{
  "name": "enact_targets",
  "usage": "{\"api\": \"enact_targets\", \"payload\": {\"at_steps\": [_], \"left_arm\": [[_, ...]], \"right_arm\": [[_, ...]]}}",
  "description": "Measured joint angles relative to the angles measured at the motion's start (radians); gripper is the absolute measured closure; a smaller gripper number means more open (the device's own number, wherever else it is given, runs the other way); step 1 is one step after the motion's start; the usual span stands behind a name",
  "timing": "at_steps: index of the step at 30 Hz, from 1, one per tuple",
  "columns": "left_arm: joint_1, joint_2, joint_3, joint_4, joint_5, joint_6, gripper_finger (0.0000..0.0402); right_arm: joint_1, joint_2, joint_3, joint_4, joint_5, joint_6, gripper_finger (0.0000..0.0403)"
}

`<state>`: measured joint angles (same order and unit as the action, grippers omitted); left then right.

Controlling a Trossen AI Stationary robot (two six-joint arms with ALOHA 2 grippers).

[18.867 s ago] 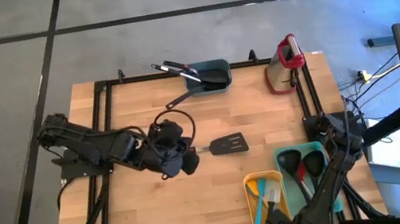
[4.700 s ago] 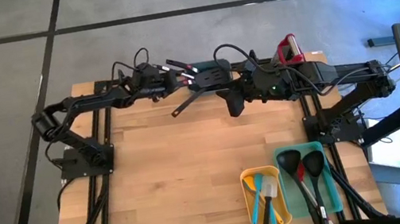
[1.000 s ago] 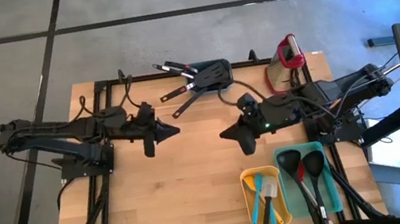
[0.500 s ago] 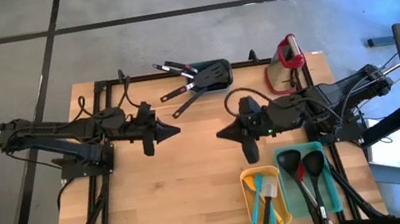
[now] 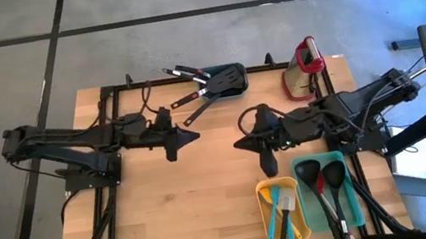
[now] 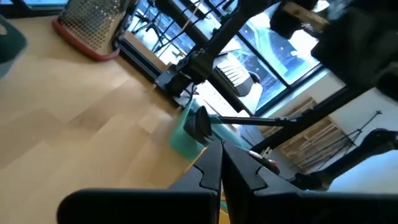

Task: Pick & Place Kitchen Items
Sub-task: Return to Home Position

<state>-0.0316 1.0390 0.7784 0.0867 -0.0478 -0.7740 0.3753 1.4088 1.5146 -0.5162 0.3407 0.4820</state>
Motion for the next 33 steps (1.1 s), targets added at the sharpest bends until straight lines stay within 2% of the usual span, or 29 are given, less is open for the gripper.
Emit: {"api": "enact_targets", "payload": {"at_steps": [5, 11, 15, 21, 27, 33], "left_arm": [[0.001, 0.065, 0.0, 0.08, 0.021, -0.032, 0.0399], [0.002, 0.131, 0.0, 0.18, 0.022, -0.035, 0.04], [0.002, 0.167, 0.0, 0.26, 0.019, -0.035, 0.0399], [0.002, 0.202, 0.0, 0.341, -0.004, -0.035, 0.04], [0.002, 0.203, 0.0, 0.319, -0.059, -0.004, 0.0397], [0.009, 0.204, 0.0, 0.312, -0.117, -0.025, 0.0401]], "right_arm": [[-0.001, -0.064, -0.155, 0.092, 0.051, 0.026, 0.04], [-0.014, -0.201, -0.416, 0.387, -0.057, -0.03, 0.04], [-0.034, -0.316, -0.588, 0.546, -0.09, -0.054, 0.04], [-0.07, -0.48, -0.81, 0.653, -0.09, -0.055, 0.0401], [-0.13, -0.628, -1.015, 0.792, -0.081, -0.033, 0.0401], [-0.189, -0.754, -1.139, 0.835, -0.081, -0.029, 0.0401]]}}
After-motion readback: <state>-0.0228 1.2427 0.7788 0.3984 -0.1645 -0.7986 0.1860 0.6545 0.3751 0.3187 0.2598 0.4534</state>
